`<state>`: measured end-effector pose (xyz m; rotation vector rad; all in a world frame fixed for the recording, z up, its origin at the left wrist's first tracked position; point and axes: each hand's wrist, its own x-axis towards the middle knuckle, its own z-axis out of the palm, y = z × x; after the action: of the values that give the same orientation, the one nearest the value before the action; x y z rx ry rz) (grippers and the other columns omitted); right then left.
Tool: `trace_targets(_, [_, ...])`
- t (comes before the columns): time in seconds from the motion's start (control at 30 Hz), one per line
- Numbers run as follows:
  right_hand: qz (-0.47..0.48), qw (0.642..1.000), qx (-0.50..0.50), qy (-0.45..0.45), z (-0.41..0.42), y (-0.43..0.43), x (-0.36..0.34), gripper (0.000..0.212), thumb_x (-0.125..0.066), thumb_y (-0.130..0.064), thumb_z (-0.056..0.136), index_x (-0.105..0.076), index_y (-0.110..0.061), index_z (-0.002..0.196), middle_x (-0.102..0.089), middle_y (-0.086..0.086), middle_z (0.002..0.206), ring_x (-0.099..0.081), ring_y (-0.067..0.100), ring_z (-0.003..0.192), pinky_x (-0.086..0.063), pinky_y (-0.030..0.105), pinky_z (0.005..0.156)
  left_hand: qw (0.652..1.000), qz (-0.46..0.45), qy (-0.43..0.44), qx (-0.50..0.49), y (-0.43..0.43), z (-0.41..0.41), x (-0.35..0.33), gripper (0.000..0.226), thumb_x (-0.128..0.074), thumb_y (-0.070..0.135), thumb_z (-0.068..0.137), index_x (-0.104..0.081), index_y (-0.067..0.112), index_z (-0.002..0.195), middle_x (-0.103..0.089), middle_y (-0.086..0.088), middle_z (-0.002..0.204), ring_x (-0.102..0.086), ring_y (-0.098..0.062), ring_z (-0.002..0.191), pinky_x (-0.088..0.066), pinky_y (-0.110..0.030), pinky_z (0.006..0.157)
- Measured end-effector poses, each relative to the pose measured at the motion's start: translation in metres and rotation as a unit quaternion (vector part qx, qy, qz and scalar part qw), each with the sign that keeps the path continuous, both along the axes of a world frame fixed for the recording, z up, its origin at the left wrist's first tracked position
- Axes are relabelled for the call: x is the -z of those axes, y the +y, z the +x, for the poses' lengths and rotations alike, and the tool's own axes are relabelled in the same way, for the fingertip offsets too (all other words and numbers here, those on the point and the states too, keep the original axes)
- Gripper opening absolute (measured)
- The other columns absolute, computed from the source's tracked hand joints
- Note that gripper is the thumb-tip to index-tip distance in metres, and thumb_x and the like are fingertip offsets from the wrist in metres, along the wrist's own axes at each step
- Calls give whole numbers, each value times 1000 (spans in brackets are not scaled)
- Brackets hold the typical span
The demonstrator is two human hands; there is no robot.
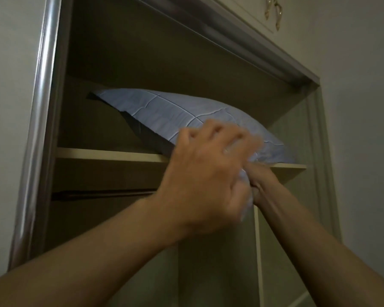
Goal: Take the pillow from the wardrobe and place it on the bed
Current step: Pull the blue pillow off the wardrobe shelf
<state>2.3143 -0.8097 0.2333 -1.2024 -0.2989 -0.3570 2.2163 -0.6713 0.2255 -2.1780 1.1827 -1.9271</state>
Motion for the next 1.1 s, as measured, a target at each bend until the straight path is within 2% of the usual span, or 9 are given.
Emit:
trace_targets(0.17, [-27,998,57,-6,3,-18,18,24,-64,-16,91,-63,1,109,-60,5,73,-61,13,46,-44,14,31,982,-154,20,-111,21,10,-61,42,-37,47,89,-55,24,119,-55,-3,126,-45,-21,117,-36,-41,93])
trace_targets(0.23, [-21,997,67,11,2,-29,21,13,-68,-14,87,-62,-3,88,-59,6,71,-62,11,38,-41,14,29,972,-165,29,-165,33,23,-83,45,-38,49,90,-53,23,122,-53,-5,130,-43,-25,121,-37,-44,97])
trace_targets(0.37, [-49,996,69,24,-7,-55,28,10,-66,-12,86,-59,-7,81,-59,10,74,-60,14,53,-39,12,28,957,-161,68,-233,43,43,-116,56,-40,54,90,-44,23,136,-45,-9,142,-37,-32,129,-34,-52,102])
trace_targets(0.43, [-77,993,87,12,-12,-70,34,6,-60,-10,91,-59,-16,89,-58,7,79,-55,16,62,-38,9,29,949,-143,87,-268,39,47,-129,58,-38,58,90,-44,21,135,-45,-12,140,-38,-35,127,-33,-53,102])
trace_targets(0.5, [-100,991,87,-6,-15,-85,42,20,-57,-11,93,-60,-6,112,-59,2,76,-62,24,73,-39,10,35,934,-131,94,-318,36,48,-140,62,-31,63,89,-49,20,129,-51,-15,130,-44,-38,120,-33,-55,100])
trace_targets(0.6, [-79,996,39,12,-16,-98,56,6,-62,-14,88,-60,-9,89,-67,-2,46,-65,13,40,-43,17,28,908,-144,133,-370,31,45,-157,70,-24,73,85,-55,21,121,-57,-16,114,-52,-38,108,-32,-58,99])
trace_targets(0.8, [-42,997,-58,24,-11,-111,62,46,-79,-27,61,-70,-2,99,-76,20,80,-73,31,59,-57,37,49,884,-158,198,-392,37,48,-155,79,-22,84,74,-53,24,115,-58,-10,99,-56,-33,90,-42,-55,89])
trace_targets(0.93, [-103,991,-76,49,-10,-113,50,75,-84,-38,53,-65,-5,118,-75,22,99,-72,34,73,-59,41,59,897,-173,179,-365,58,65,-124,56,-28,75,85,-46,23,99,-53,-5,83,-54,-25,76,-43,-39,70])
trace_targets(1.1, [-63,991,-96,68,-6,-117,17,73,-77,-53,64,-63,-10,121,-71,22,106,-71,36,81,-60,44,63,923,-191,131,-308,58,73,-103,38,-39,51,95,-52,17,85,-53,-5,74,-53,-21,67,-43,-37,64])
